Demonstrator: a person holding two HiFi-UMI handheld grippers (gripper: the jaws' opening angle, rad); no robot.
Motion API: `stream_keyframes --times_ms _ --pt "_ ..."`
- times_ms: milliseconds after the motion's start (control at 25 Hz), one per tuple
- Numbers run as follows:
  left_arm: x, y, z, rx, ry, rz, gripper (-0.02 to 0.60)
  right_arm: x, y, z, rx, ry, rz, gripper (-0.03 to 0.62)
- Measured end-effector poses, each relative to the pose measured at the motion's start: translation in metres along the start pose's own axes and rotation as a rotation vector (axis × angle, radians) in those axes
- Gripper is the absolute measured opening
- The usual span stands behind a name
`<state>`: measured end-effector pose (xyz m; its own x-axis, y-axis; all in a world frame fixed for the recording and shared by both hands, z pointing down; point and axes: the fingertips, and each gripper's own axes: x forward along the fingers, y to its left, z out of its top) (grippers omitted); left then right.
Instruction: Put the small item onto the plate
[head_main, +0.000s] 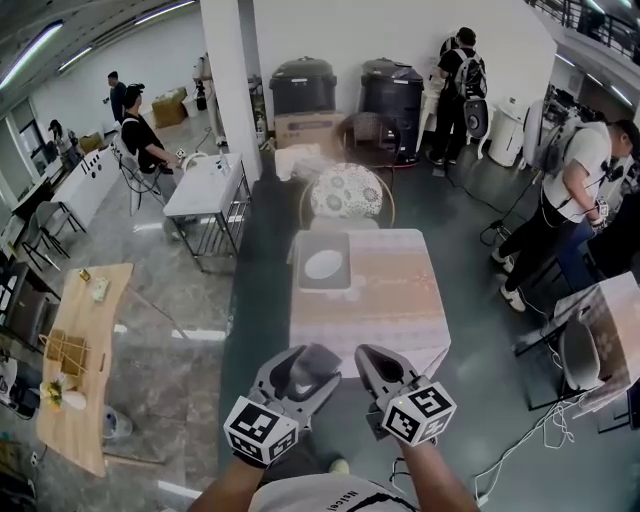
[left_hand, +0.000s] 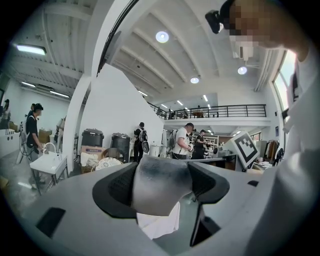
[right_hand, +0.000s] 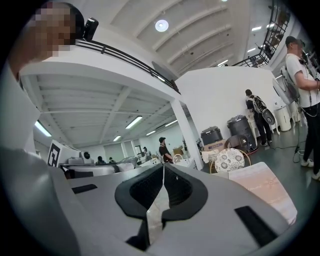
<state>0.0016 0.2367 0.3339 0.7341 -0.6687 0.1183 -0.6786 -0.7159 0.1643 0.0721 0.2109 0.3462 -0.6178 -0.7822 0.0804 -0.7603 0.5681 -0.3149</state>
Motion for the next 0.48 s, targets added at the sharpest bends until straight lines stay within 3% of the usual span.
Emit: stream_keyframes --times_ms 480 --pt "0.068 0.120 0.007 -0.005 0.034 -0.043 0.311 0.119 -0.052 0.011 0.019 0.019 -0.060 0.017"
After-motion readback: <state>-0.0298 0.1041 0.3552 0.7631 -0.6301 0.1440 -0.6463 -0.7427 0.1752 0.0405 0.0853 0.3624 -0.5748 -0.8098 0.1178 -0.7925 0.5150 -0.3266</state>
